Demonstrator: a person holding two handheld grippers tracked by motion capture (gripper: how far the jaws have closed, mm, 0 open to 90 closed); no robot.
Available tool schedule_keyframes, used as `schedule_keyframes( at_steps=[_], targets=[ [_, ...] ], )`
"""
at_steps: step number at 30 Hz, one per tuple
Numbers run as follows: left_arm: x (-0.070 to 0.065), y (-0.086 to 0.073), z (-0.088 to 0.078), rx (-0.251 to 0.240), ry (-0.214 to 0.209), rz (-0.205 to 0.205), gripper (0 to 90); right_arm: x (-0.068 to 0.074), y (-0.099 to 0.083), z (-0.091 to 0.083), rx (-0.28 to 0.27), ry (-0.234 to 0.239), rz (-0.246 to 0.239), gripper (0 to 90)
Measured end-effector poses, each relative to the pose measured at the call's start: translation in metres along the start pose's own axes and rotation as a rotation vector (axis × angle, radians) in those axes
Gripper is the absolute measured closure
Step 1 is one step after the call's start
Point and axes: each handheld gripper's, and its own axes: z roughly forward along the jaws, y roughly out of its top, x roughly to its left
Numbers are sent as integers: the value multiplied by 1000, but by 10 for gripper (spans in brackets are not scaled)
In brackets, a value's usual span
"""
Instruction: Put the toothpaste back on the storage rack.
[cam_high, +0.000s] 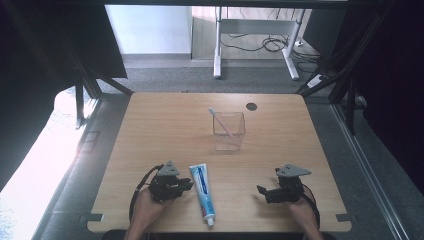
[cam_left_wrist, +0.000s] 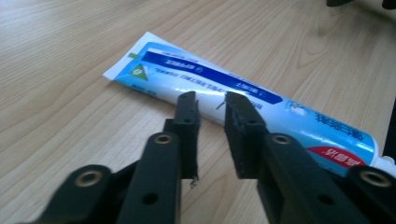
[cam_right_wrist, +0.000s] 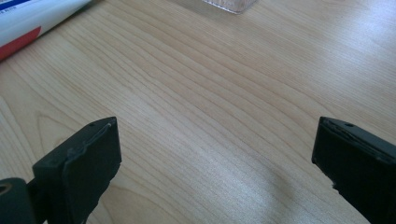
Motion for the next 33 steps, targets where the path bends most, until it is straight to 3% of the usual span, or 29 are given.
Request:
schedule_keyframes(
  at_steps=[6, 8, 15, 22, 27, 33],
  targets=[
    [-8, 6, 5, 27, -22, 39, 893, -1, 0, 0, 0, -9, 5, 21],
    [-11, 8, 7, 36, -37, 40, 895, -2, -1, 0, 0, -10, 6, 23],
    [-25, 22, 21, 59, -31, 71, 896, -2, -1, 0, 2, -17, 5, 27],
    [-39, 31, 38, 91, -63, 96, 894, -2, -1, 0, 4, -18, 2, 30],
    [-49, 30, 49, 136, -71, 114, 894, -2, -1, 0, 5, -20, 2, 32],
    [-55, 27, 50, 146, -87, 114, 895, -3, -2, 0, 8, -23, 5, 34]
  ],
)
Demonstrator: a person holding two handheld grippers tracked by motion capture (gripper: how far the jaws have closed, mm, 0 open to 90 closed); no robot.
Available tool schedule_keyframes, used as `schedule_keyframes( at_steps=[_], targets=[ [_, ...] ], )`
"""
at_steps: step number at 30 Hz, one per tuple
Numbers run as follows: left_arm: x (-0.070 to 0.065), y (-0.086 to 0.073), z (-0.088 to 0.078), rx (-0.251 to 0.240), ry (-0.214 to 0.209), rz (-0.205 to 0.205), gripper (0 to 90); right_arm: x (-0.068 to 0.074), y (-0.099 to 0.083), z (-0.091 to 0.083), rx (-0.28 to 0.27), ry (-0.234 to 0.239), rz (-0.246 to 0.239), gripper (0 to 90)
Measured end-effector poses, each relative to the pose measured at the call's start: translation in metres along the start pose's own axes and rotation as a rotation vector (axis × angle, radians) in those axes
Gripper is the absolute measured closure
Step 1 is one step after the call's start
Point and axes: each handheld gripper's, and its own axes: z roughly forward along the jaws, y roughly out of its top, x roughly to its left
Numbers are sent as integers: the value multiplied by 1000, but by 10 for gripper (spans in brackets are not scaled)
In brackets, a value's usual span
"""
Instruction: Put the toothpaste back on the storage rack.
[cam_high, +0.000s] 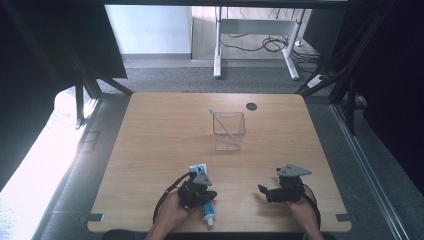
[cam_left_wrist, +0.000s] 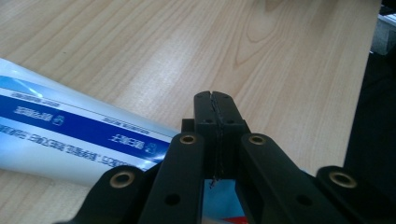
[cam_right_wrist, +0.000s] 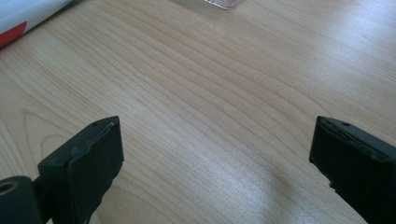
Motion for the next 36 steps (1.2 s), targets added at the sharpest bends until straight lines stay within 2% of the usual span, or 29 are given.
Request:
schedule_keyframes(
  at_steps=[10, 21, 36],
  targets=[
    [-3, -7, -4, 14, -5, -5, 896, 0, 0, 0, 2, -2, -2, 36],
    [2, -16, -12, 47, 20, -7, 896, 0, 0, 1, 4, -1, 0, 38],
    [20, -24, -27, 99, 76, 9, 894, 0, -1, 2, 13, 3, -4, 40]
  ],
)
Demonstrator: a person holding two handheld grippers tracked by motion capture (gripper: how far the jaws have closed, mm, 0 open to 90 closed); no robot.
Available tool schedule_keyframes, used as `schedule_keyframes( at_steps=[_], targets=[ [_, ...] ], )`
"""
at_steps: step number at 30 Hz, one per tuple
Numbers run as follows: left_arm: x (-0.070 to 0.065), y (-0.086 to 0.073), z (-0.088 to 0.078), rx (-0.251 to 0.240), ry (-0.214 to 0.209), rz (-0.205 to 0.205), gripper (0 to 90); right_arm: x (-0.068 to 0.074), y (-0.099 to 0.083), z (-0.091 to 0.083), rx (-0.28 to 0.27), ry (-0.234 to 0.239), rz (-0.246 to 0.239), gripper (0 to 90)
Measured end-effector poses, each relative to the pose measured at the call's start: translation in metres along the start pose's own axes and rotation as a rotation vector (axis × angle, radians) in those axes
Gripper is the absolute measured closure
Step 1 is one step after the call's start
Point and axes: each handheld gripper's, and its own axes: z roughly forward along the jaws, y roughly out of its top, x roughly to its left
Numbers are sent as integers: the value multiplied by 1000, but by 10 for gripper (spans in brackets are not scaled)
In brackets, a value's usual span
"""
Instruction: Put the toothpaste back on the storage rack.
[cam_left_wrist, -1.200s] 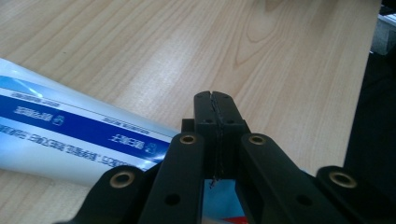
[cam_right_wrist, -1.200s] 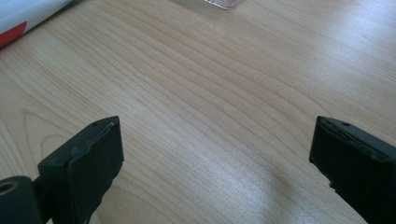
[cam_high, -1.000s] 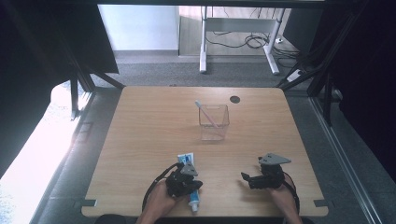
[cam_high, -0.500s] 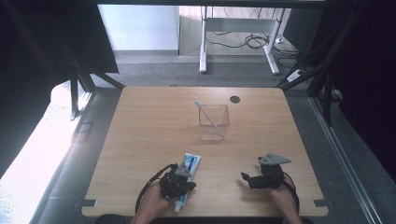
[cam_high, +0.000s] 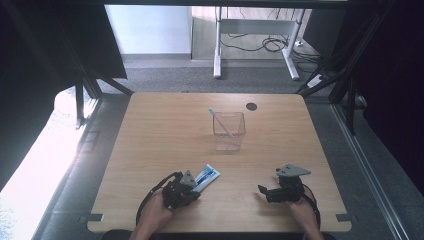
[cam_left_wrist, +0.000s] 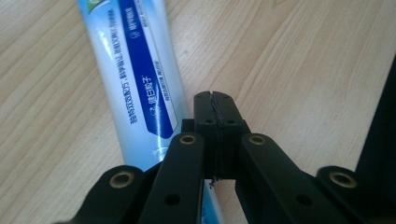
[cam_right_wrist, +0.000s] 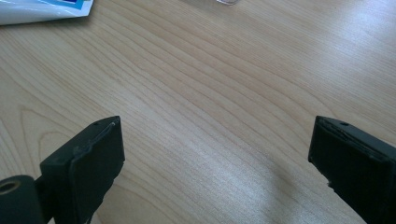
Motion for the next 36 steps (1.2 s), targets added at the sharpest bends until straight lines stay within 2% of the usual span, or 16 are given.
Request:
schedule_keyframes(
  at_steps=[4, 7, 11, 14, 19, 24, 30, 31, 35, 36],
  targets=[
    [-1, 2, 0, -11, -9, -23, 878, 0, 0, 0, 2, 3, 0, 41],
    [-1, 5, -3, -21, -7, -21, 847, 0, 0, 1, 2, 8, -1, 41],
    [5, 13, -14, -37, 26, -32, 785, 1, 0, 1, 3, 12, -4, 42],
    [9, 16, -16, -14, 55, -55, 722, 1, 0, 1, 5, 16, -4, 42],
    [13, 17, -13, 31, 75, -79, 616, 1, -1, 3, 13, 28, -5, 43],
    [18, 20, -8, 79, 87, -125, 541, 2, 0, 3, 14, 32, -6, 44],
    [20, 23, 0, 119, 82, -144, 504, 2, 0, 3, 13, 33, -5, 44],
    [20, 25, 4, 142, 86, -143, 498, 2, 0, 3, 13, 34, -5, 44],
    [20, 28, 9, 172, 98, -141, 482, 2, 0, 2, 13, 34, -7, 45],
    [20, 29, 12, 187, 94, -155, 480, 2, 0, 3, 14, 36, -7, 45]
  ],
)
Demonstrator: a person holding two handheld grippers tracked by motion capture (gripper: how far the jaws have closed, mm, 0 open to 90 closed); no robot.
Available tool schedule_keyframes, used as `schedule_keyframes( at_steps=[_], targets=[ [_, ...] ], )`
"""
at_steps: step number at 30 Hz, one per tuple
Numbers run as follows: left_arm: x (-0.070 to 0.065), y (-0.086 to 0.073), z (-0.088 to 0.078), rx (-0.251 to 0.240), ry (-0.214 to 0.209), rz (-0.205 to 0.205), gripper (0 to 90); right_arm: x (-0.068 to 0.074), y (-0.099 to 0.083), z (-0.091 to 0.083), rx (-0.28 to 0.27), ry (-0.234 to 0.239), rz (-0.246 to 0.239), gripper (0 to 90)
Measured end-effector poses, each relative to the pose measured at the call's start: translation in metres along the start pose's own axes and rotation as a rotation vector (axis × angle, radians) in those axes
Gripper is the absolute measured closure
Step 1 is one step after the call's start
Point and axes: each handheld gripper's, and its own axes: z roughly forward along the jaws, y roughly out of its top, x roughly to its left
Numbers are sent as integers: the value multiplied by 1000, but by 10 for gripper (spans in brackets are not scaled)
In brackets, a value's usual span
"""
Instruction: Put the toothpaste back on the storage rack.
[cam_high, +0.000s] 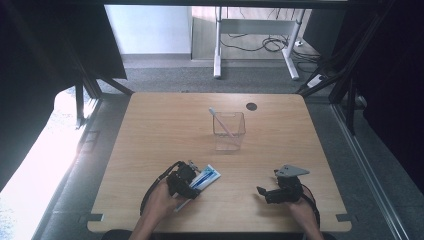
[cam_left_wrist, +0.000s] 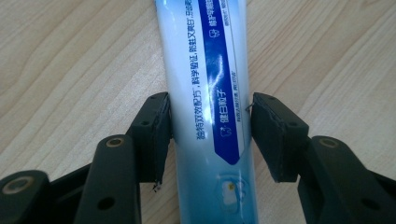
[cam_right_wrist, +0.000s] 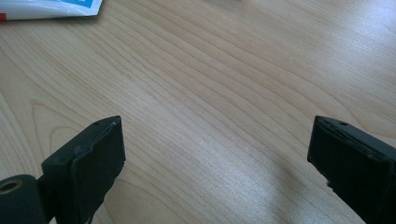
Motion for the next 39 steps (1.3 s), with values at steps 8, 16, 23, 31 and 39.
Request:
schedule_keyframes(
  at_steps=[8, 16, 23, 31, 39],
  targets=[
    [-2, 8, 7, 60, 19, 4, 482, 0, 0, 1, 3, 6, -5, 49],
    [-2, 9, 0, 53, 12, 5, 659, -1, 0, 0, 0, 1, -2, 50],
    [2, 5, -4, 19, -18, 7, 719, -2, -1, -1, -1, -3, -1, 50],
    [9, 6, -17, -55, -34, -3, 722, -4, -1, -2, 0, -6, 2, 50],
    [11, 9, -26, -101, -39, 7, 721, -5, -1, -2, -3, -2, 15, 38]
  ],
)
